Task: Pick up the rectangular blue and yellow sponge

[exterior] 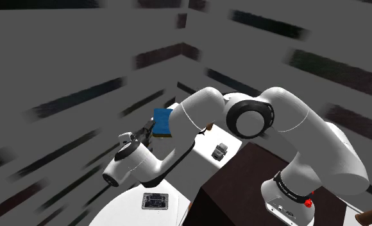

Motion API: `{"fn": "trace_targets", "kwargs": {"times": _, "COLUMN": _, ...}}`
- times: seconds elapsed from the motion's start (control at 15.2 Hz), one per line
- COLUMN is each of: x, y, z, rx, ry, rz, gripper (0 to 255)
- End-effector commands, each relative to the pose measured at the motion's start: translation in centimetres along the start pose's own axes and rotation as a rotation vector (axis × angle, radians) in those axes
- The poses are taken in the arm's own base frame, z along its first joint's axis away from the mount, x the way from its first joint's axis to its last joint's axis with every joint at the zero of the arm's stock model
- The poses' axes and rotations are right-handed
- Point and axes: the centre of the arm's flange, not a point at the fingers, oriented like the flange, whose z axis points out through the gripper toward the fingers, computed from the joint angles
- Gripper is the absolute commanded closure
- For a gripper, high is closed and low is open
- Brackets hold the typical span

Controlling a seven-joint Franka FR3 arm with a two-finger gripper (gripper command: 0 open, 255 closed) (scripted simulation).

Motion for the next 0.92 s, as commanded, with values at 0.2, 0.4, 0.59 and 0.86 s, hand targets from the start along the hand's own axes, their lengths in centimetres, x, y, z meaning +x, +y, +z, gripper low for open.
{"fn": "trace_targets", "kwargs": {"times": 0.2, "x": -0.2, "y": -3.0, "z": 0.6, "rx": -0.015, "ry": 0.005, "rz": -0.001, "gripper": 0}}
{"fn": "trace_targets", "kwargs": {"times": 0.4, "x": -0.4, "y": -4.3, "z": 0.8, "rx": -0.015, "ry": 0.005, "rz": -0.001, "gripper": 0}}
{"fn": "trace_targets", "kwargs": {"times": 0.59, "x": -0.4, "y": -4.3, "z": 0.8, "rx": -0.015, "ry": 0.005, "rz": -0.001, "gripper": 255}}
{"fn": "trace_targets", "kwargs": {"times": 0.86, "x": -0.4, "y": -4.3, "z": 0.8, "rx": -0.015, "ry": 0.005, "rz": -0.001, "gripper": 255}}
